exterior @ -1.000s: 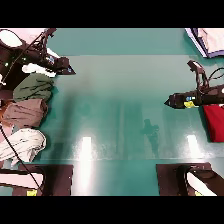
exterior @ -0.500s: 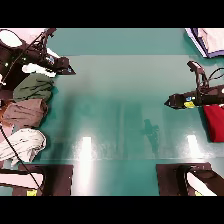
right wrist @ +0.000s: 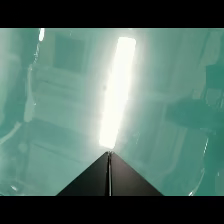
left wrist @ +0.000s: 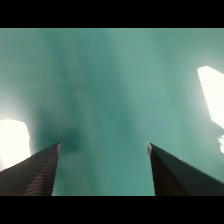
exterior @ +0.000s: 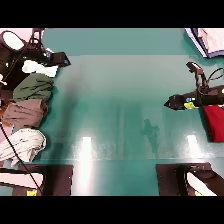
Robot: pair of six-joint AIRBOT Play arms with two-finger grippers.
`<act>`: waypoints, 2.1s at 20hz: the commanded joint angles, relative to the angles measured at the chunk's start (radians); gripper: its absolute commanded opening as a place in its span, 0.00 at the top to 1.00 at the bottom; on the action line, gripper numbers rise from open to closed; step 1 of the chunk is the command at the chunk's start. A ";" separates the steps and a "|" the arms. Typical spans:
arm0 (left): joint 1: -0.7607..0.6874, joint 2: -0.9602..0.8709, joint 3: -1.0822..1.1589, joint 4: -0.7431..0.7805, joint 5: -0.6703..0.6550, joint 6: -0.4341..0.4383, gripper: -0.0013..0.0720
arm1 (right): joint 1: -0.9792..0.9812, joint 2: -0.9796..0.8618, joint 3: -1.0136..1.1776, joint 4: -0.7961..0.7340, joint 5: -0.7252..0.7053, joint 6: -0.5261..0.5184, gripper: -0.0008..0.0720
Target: Fold the shirts.
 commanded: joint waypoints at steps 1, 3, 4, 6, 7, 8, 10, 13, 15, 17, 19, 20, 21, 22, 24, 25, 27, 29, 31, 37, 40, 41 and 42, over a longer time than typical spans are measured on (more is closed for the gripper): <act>0.045 -0.048 0.011 0.250 0.211 -0.073 0.11 | 0.001 0.001 0.000 0.003 0.022 0.002 0.96; 0.100 -0.113 0.026 0.250 0.239 -0.072 0.11 | 0.001 0.001 0.000 0.003 0.023 0.002 0.96; 0.127 -0.147 0.033 0.250 0.248 -0.072 0.11 | 0.001 0.001 0.000 0.003 0.028 0.002 0.96; 0.163 -0.203 0.045 0.250 0.283 -0.071 0.11 | 0.001 0.001 0.000 0.003 0.042 0.002 0.96; 0.175 -0.232 0.054 0.250 0.295 -0.071 0.11 | 0.001 0.001 0.000 0.003 0.045 0.002 0.96; 0.183 -0.262 0.066 0.250 0.300 -0.071 0.11 | 0.001 0.001 0.000 0.003 0.050 0.002 0.96; 0.187 -0.307 0.087 0.249 0.307 -0.071 0.10 | 0.001 0.001 0.000 0.003 0.064 0.003 0.96; 0.186 -0.337 0.097 0.235 0.353 -0.072 0.11 | 0.001 0.001 0.000 0.003 0.065 0.040 0.96; 0.187 -0.348 0.098 0.237 0.368 -0.071 0.11 | 0.001 0.001 0.000 0.003 0.065 0.055 0.96; 0.186 -0.362 0.098 0.237 0.368 -0.071 0.50 | 0.001 0.001 0.000 0.003 0.065 0.058 0.96; 0.186 -0.363 0.098 0.230 0.369 -0.072 0.50 | 0.001 0.001 0.000 0.003 0.068 0.065 0.96; 0.186 -0.362 0.106 0.219 0.350 -0.072 0.77 | 0.001 0.001 0.000 0.003 0.067 0.065 0.96; 0.186 -0.362 0.130 0.208 0.312 -0.073 0.94 | 0.001 0.001 0.000 0.002 0.063 0.064 0.96; 0.186 -0.361 0.159 0.161 0.277 -0.072 0.95 | 0.001 0.001 0.000 0.002 0.053 0.064 0.96; 0.186 -0.361 0.254 0.056 0.161 -0.059 0.95 | 0.001 0.001 0.001 0.003 0.013 0.064 0.96; 0.186 -0.361 0.317 0.001 0.099 -0.030 0.95 | 0.001 0.001 0.002 0.003 -0.005 0.064 0.96; 0.172 -0.344 0.457 -0.103 -0.009 0.029 0.95 | 0.001 0.001 0.027 0.003 -0.014 0.064 0.96; 0.142 -0.229 0.463 -0.240 0.011 0.104 0.95 | 0.000 0.003 0.093 0.002 -0.012 0.064 0.96; 0.093 -0.092 0.463 -0.390 -0.001 0.219 0.95 | 0.000 0.003 0.189 0.000 -0.025 0.063 0.96; -0.125 0.245 0.431 -0.579 -0.188 0.315 0.95 | 0.000 0.003 0.483 -0.008 -0.040 0.060 0.96; -0.220 0.293 0.274 -0.552 -0.285 0.342 0.95 | 0.000 0.003 0.587 -0.008 -0.030 0.060 0.96; -0.245 0.287 0.209 -0.515 -0.297 0.342 0.95 | 0.000 0.003 0.612 -0.008 -0.026 0.060 0.96; -0.268 0.274 0.135 -0.473 -0.293 0.342 0.95 | 0.000 0.003 0.631 -0.008 -0.016 0.060 0.96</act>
